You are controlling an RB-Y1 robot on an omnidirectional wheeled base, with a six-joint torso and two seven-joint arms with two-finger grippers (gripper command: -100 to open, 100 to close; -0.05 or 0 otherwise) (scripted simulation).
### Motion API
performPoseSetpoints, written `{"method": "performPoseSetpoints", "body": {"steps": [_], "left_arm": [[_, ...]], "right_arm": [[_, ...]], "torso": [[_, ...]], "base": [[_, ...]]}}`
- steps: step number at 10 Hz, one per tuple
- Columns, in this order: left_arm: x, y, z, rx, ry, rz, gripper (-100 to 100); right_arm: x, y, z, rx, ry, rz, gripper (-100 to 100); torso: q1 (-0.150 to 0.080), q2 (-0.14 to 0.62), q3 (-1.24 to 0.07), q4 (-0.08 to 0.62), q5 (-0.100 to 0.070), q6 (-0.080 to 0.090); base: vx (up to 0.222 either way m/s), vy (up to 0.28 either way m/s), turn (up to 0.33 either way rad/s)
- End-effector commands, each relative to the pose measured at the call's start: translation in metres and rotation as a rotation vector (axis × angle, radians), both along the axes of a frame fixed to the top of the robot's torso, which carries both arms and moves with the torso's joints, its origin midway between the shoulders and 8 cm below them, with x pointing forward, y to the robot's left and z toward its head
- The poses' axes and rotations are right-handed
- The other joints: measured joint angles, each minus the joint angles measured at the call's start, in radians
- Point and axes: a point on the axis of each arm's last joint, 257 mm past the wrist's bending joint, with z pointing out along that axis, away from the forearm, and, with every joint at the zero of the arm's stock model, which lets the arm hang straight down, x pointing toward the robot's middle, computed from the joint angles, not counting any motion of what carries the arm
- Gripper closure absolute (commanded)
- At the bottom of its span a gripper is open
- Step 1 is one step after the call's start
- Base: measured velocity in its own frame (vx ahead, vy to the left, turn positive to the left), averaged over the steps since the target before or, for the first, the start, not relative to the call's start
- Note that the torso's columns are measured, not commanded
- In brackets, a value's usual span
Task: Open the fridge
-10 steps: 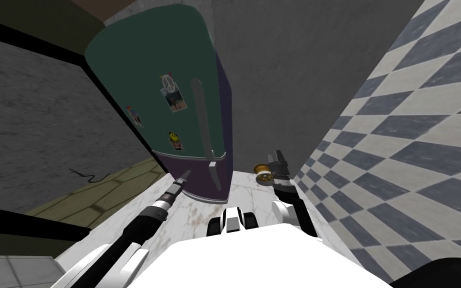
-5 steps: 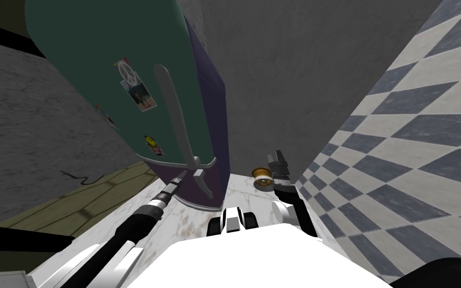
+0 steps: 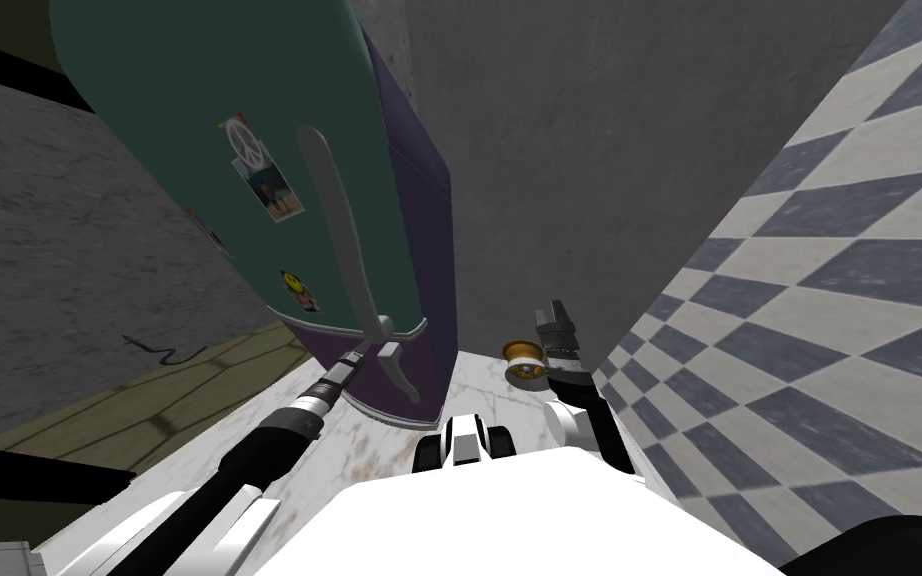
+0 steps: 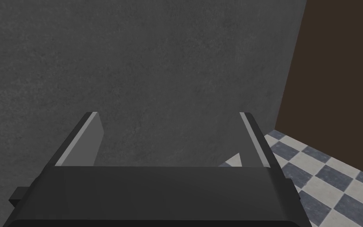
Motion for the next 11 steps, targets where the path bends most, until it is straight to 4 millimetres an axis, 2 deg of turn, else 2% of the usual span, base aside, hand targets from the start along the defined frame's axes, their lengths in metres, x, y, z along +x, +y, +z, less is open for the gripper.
{"method": "performPoseSetpoints", "body": {"steps": [1,2,3,4,6,7,10,11], "left_arm": [[-0.003,-0.017,0.026,0.0,-0.051,-0.037,-100],[-0.004,-0.01,0.016,0.001,-0.027,-0.02,-100],[-0.005,-0.01,0.016,0.002,-0.027,-0.019,-100],[-0.005,-0.009,0.015,0.002,-0.026,-0.017,100],[-0.005,-0.024,0.017,0.002,-0.03,-0.072,100],[-0.005,-0.024,0.017,0.002,-0.03,-0.072,100],[-0.007,-0.045,0.018,-0.001,-0.031,-0.152,100],[-0.007,-0.045,0.018,-0.001,-0.031,-0.152,100]], "right_arm": [[0.0,0.0,0.0,0.0,0.0,0.0,0],[0.0,0.0,0.0,0.0,0.0,0.0,0],[0.0,0.0,0.0,0.0,0.0,0.0,0],[0.0,0.0,0.0,0.0,0.0,0.0,0],[0.0,0.0,0.0,0.0,0.0,0.0,0],[0.0,0.0,0.0,-0.001,0.0,0.0,0],[0.0,0.0,0.0,-0.001,0.0,0.0,0],[0.0,0.0,0.0,-0.001,0.0,0.0,0]], "torso": [[0.001,0.0,0.0,0.0,0.0,0.0],[0.003,0.001,0.001,0.0,0.002,-0.003],[0.006,0.003,0.003,-0.001,0.003,-0.003],[0.008,0.003,0.003,-0.001,0.004,-0.004],[0.018,0.009,0.007,0.0,0.008,-0.008],[0.026,0.013,0.009,0.001,0.01,-0.008],[0.012,0.011,0.009,0.001,0.006,-0.008],[0.013,0.004,0.004,-0.001,0.006,-0.009]], "base": [[0.013,-0.021,-0.023],[-0.001,-0.004,0.031],[-0.008,0.007,0.026],[-0.006,0.003,0.005],[-0.126,0.181,-0.099],[-0.194,0.286,-0.07],[-0.243,0.285,-0.116],[-0.193,0.234,-0.042]]}}
